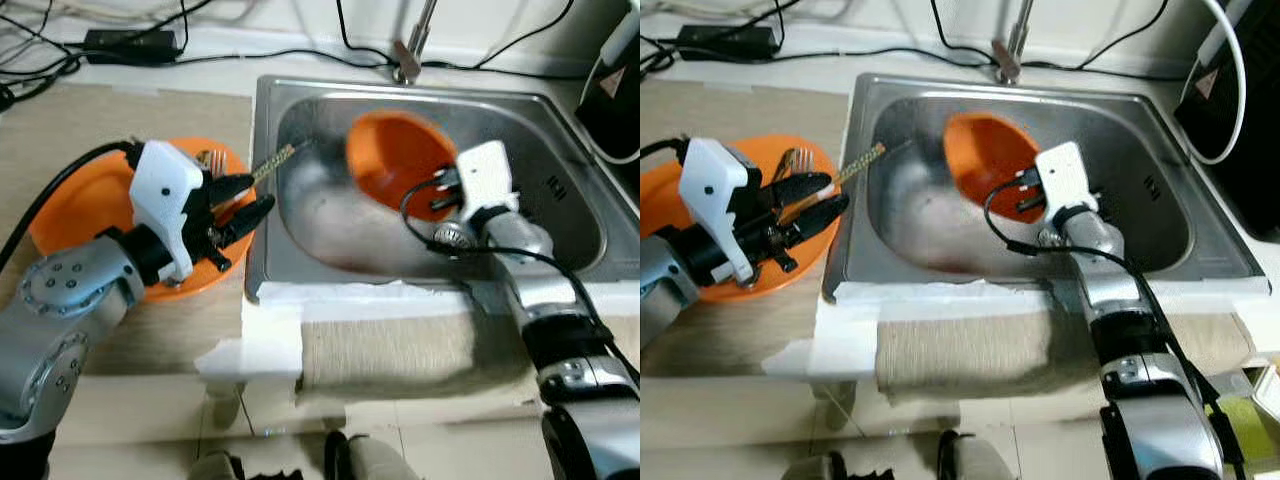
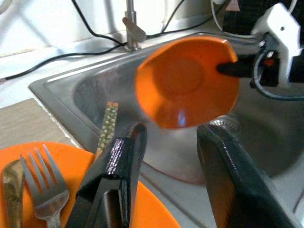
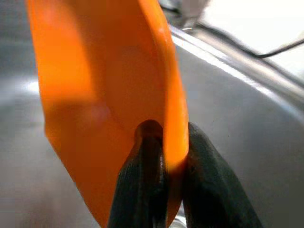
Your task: Kitchen organization
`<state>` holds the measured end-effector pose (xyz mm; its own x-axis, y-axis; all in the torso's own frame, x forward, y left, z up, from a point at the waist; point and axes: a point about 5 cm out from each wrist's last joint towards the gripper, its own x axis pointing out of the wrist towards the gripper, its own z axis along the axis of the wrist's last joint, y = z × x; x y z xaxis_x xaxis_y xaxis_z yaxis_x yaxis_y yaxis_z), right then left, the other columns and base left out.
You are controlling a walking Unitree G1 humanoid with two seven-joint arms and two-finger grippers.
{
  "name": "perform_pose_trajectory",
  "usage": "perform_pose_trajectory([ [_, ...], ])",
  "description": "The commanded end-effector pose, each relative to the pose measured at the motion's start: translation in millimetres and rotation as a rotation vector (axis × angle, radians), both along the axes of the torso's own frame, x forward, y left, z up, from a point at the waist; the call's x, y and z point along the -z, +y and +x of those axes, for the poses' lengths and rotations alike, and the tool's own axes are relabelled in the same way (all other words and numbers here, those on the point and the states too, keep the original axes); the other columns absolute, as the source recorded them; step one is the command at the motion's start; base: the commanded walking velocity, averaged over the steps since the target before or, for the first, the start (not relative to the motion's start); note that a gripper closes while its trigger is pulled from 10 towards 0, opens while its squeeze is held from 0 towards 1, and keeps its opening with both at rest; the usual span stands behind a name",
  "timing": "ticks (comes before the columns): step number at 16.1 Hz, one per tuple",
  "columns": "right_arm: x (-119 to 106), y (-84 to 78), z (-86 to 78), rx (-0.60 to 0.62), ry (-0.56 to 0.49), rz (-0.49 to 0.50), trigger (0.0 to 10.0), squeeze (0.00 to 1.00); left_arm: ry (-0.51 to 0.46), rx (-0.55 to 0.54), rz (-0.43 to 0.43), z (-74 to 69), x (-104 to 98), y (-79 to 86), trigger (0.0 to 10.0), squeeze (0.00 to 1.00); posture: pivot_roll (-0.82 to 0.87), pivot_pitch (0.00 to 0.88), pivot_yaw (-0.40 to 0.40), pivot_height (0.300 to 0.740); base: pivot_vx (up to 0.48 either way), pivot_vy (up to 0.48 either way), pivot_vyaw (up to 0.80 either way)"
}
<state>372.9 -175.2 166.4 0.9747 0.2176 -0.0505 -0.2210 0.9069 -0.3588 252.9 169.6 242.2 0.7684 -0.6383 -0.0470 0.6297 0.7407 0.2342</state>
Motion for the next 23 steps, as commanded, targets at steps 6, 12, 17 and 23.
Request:
perform_pose_trajectory([
  [6,5,9.3,-1.4,-0.295,0.185,0.018,10.0,0.00,-0.006,0.148,0.031,-5.2,-9,-22.5,10.0,0.00,-0.14,0.163,-0.112,0.740,0.000,0.000,0.00],
  [12,36,24.4,-13.3,-0.371,0.334,0.019,10.0,0.00,0.016,0.157,0.028,-6.9,-4,-26.9,10.0,0.00,-0.14,0.167,-0.114,0.740,0.000,0.000,0.00],
  [17,43,24.6,-13.3,-0.362,0.373,0.032,10.0,1.00,0.020,0.155,0.043,-6.4,-2,-25.3,10.0,0.00,-0.13,0.151,-0.112,0.740,0.000,0.000,0.00],
  [23,26,21.0,-6.7,-0.332,0.269,-0.077,10.0,1.00,0.019,0.151,0.043,-5.0,0,-25.5,10.0,0.00,-0.14,0.146,-0.110,0.740,0.000,0.000,0.00],
])
